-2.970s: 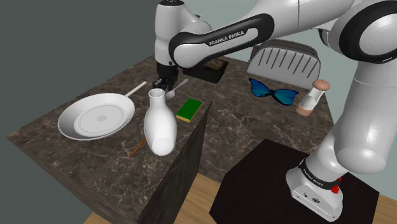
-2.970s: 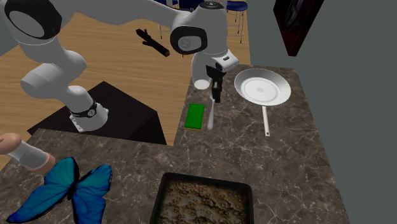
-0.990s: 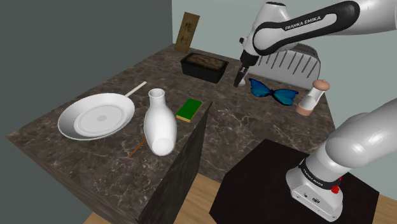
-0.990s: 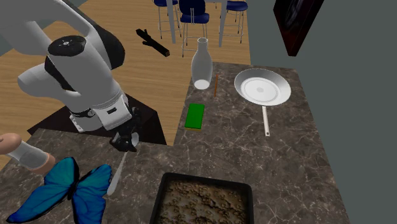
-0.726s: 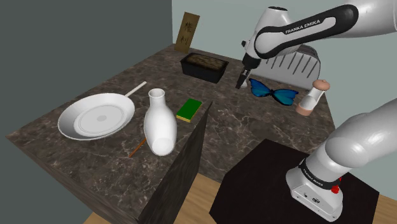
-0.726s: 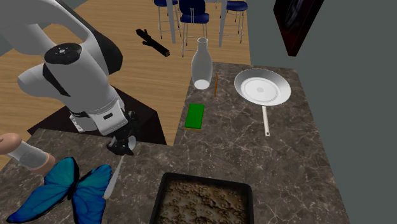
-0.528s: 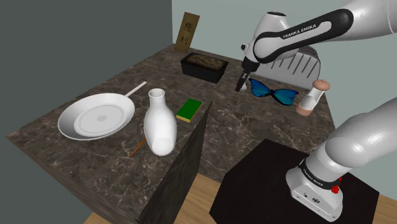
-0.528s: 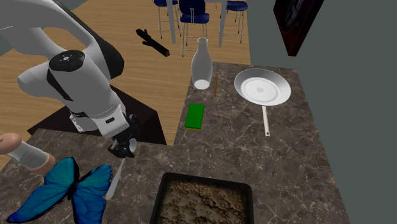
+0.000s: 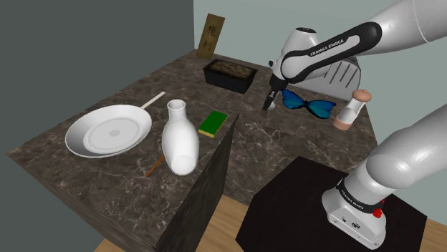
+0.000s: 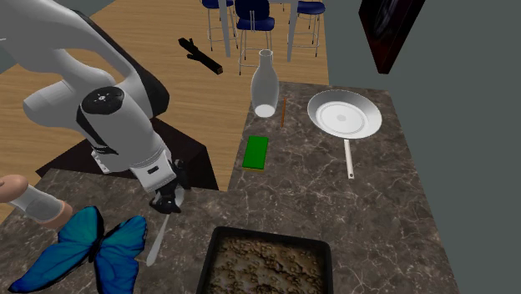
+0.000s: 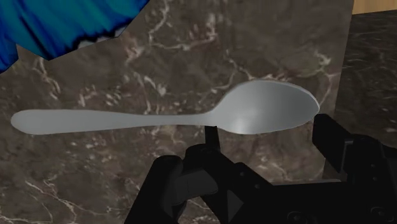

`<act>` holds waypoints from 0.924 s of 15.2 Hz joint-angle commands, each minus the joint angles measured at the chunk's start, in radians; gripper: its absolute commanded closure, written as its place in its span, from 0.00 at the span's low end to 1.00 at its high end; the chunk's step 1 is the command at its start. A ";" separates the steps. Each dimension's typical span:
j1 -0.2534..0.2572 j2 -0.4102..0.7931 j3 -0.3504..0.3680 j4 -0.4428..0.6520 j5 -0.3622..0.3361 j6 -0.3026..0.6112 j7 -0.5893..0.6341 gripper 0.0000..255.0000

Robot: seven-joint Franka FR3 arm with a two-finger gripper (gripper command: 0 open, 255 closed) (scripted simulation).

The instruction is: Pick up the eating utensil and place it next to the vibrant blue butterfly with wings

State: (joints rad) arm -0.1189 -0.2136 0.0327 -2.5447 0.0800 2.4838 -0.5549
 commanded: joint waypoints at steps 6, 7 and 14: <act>0.001 0.035 -0.001 -0.015 0.003 0.050 -0.005 1.00; 0.001 0.035 -0.001 -0.015 0.003 0.050 -0.005 1.00; 0.001 0.035 -0.001 -0.015 0.003 0.050 -0.005 0.00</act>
State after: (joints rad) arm -0.1182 -0.1789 0.0322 -2.5595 0.0834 2.5337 -0.5598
